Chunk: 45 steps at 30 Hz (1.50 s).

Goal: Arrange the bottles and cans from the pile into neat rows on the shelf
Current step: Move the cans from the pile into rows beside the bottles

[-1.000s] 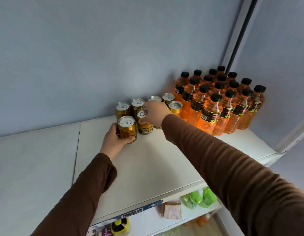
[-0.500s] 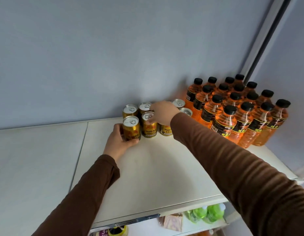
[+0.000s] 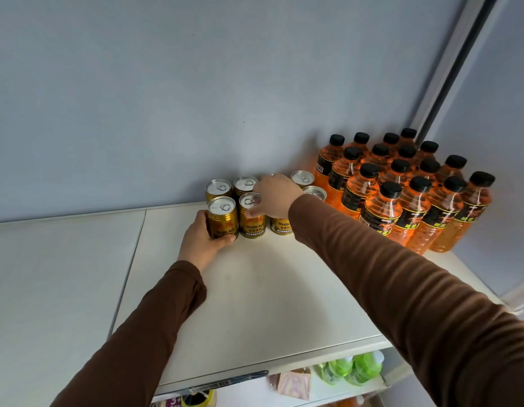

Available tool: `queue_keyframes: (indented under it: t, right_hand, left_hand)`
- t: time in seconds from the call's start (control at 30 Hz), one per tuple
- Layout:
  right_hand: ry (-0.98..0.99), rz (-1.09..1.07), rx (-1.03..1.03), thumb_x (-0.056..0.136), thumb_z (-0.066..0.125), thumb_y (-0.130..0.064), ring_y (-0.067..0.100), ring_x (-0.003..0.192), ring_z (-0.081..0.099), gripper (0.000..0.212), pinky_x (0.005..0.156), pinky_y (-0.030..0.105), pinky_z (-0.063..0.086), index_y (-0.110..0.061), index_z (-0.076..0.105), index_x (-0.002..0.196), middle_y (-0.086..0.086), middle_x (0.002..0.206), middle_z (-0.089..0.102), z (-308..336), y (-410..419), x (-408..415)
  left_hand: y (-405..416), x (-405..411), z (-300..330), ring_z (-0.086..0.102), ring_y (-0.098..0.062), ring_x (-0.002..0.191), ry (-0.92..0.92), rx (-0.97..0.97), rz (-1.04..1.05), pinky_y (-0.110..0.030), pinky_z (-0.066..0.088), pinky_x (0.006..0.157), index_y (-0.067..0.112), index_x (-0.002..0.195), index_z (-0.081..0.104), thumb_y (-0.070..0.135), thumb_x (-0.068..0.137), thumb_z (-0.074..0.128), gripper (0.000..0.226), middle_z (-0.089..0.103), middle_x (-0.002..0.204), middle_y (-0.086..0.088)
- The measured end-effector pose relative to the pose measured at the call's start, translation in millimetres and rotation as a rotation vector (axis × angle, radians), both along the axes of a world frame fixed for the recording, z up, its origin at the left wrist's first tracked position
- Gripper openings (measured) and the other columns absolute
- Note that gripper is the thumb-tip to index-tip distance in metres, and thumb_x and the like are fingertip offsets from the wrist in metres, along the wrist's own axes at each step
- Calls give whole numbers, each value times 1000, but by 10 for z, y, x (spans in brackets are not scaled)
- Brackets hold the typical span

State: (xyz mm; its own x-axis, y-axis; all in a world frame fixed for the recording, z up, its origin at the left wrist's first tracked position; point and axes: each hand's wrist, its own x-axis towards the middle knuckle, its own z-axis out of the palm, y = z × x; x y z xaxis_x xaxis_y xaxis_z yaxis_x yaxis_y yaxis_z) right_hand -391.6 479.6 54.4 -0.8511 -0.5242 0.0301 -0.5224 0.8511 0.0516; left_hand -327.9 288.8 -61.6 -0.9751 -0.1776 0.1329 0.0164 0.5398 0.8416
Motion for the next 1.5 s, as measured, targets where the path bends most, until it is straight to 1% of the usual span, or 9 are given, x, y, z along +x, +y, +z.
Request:
queue_keyframes:
  t: [0.3, 0.43, 0.57, 0.8, 0.97, 1.07, 1.17, 1.3, 1.5]
  right_hand:
    - [-3, -15, 5, 83, 67, -53, 23, 85, 58, 45, 65, 33, 40, -10, 68, 94, 5, 91, 63, 2, 16, -27]
    - [8, -27, 7, 84, 66, -54, 24, 92, 57, 46, 68, 34, 40, -11, 68, 99, 5, 96, 63, -12, 5, -19]
    - [27, -22, 27, 85, 65, -53, 26, 97, 58, 46, 70, 34, 41, -10, 67, 103, 7, 102, 64, -4, -10, 3]
    - [34, -35, 69, 87, 63, -54, 27, 100, 58, 48, 76, 35, 46, -11, 67, 106, 8, 107, 64, 18, -39, 46]
    - [47, -72, -4, 87, 62, -54, 28, 114, 51, 55, 87, 37, 45, -9, 60, 119, 9, 118, 59, 34, 12, 164]
    - [149, -42, -137, 89, 60, -51, 27, 118, 48, 59, 94, 37, 43, -11, 52, 131, 7, 124, 57, 61, 24, 316]
    - [198, -3, -282, 88, 61, -48, 26, 118, 47, 55, 95, 39, 44, -17, 53, 132, 4, 126, 57, 51, -29, 519]
    - [182, 55, -342, 87, 62, -46, 26, 119, 45, 50, 96, 41, 42, -22, 56, 130, 1, 127, 55, -64, -216, 855]
    - [141, 121, -397, 88, 61, -51, 22, 121, 45, 51, 97, 37, 41, -26, 55, 132, -4, 128, 56, -225, -764, 1399]
  left_hand:
    - [-62, -11, 13, 63, -21, 110, -50, 5, -32, -39, 49, 99, 19, 129, 47, 27, 71, 88, 71, 64, 125, -1]
    - [-119, -15, 45, 63, -19, 110, -88, 2, -78, -34, 48, 97, 23, 129, 47, 27, 71, 88, 71, 63, 126, 2]
    - [-132, -9, 57, 63, -19, 111, -104, -5, -87, -39, 48, 100, 23, 129, 47, 27, 71, 88, 72, 63, 126, 1]
    - [-72, 64, 64, 62, -20, 114, -103, 9, -49, -37, 47, 102, 21, 135, 44, 26, 73, 87, 76, 61, 131, -1]
    - [-56, 204, 118, 55, -22, 121, -122, -141, -13, -33, 43, 99, 17, 142, 39, 32, 77, 83, 81, 55, 139, -6]
    - [-150, 369, 203, 43, -24, 133, -134, -312, -4, -40, 38, 110, 16, 147, 36, 39, 83, 77, 80, 45, 148, -7]
    - [-298, 608, 327, 35, -22, 137, -122, -468, -18, -34, 30, 111, 19, 151, 33, 43, 87, 71, 78, 41, 151, -5]
    - [-537, 995, 513, 31, -21, 139, -65, -530, 48, -32, 26, 112, 20, 150, 34, 44, 89, 67, 74, 40, 152, -2]
    - [-1046, 1646, 634, 30, -20, 139, -30, -595, 118, -31, 26, 112, 19, 149, 37, 44, 89, 66, 72, 43, 150, -1]
